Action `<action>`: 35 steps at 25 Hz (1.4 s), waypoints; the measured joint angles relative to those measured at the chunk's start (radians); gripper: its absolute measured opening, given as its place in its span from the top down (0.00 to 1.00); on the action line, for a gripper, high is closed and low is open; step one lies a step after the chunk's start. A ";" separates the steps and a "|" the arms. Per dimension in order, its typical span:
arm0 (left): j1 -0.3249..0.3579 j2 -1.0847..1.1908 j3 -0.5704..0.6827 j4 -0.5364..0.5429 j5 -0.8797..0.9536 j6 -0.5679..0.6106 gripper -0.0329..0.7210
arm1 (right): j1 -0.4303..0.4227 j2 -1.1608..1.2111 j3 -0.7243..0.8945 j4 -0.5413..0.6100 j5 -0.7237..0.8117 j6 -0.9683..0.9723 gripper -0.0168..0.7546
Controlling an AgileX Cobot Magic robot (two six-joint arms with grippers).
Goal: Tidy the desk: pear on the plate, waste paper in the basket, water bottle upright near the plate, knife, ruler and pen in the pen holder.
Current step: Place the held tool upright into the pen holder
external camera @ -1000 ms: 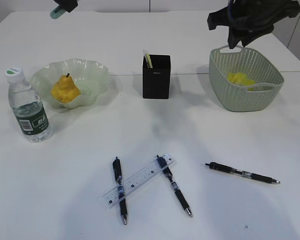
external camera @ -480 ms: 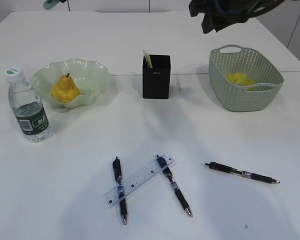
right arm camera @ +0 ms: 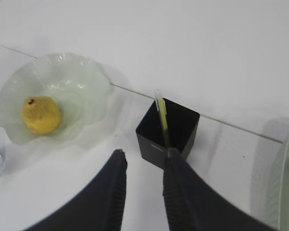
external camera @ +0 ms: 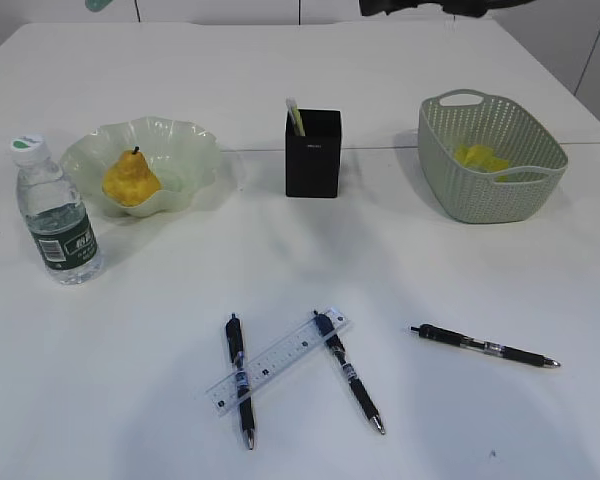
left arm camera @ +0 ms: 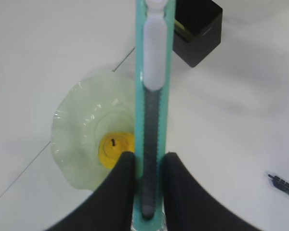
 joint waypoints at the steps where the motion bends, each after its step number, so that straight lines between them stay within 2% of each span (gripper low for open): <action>1: 0.000 0.000 0.000 0.000 -0.002 -0.002 0.82 | 0.000 -0.005 0.000 0.022 -0.004 -0.018 0.72; 10: 0.000 -0.001 0.000 0.002 -0.032 -0.004 0.82 | 0.000 -0.018 0.000 0.240 -0.015 -0.044 0.72; 17: 0.000 -0.001 0.000 0.002 -0.049 -0.004 0.82 | 0.000 -0.018 0.000 0.507 -0.017 -0.046 0.72; 24: 0.000 -0.001 0.000 0.002 -0.074 -0.016 0.82 | 0.000 -0.018 0.000 0.696 -0.025 -0.073 0.72; 35: 0.000 -0.001 0.000 -0.004 -0.078 -0.030 0.82 | 0.000 -0.018 0.000 0.872 -0.027 -0.101 0.72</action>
